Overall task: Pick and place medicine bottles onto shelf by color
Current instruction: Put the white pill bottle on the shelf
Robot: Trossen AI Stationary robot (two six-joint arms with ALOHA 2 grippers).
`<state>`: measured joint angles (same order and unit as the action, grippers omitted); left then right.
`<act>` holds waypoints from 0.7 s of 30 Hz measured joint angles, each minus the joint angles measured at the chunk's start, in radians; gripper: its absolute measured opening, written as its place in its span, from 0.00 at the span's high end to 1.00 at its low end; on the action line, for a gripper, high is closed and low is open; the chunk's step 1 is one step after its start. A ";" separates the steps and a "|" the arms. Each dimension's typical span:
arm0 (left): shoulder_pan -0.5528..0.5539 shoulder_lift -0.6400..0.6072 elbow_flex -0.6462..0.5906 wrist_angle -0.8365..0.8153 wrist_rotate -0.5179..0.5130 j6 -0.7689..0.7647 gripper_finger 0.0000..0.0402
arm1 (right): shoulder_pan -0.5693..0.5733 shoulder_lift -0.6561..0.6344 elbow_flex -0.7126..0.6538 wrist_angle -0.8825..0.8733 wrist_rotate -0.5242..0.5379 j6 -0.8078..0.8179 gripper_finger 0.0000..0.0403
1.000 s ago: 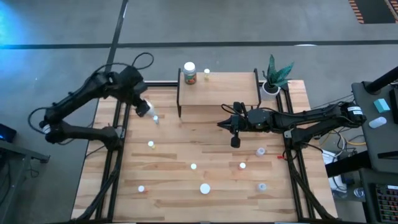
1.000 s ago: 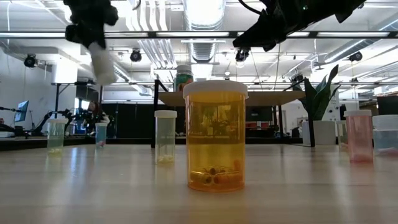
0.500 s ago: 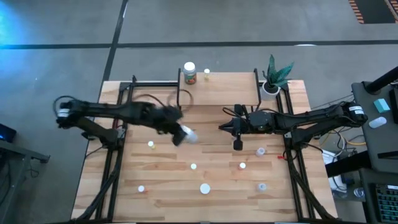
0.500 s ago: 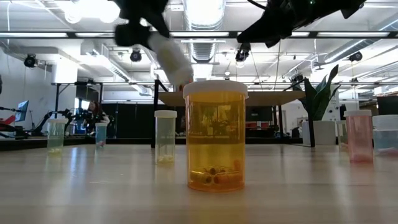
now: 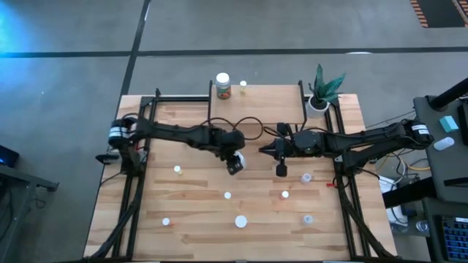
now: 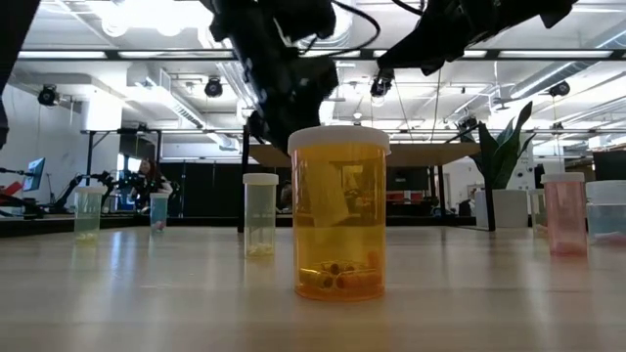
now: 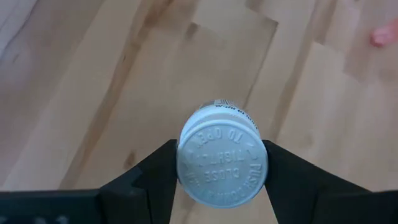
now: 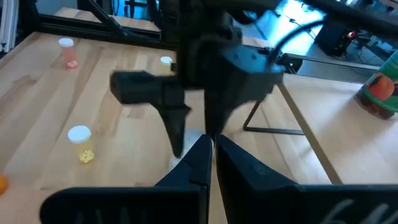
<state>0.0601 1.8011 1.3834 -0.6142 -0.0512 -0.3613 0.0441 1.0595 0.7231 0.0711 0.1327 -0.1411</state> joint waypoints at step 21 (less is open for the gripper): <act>0.025 0.008 0.041 -0.031 0.004 0.072 0.42 | 0.000 0.001 -0.006 -0.015 -0.001 0.019 0.97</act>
<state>0.0853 1.8092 1.4246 -0.6457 -0.0471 -0.2891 0.0441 1.0603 0.7170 0.0563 0.1322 -0.1223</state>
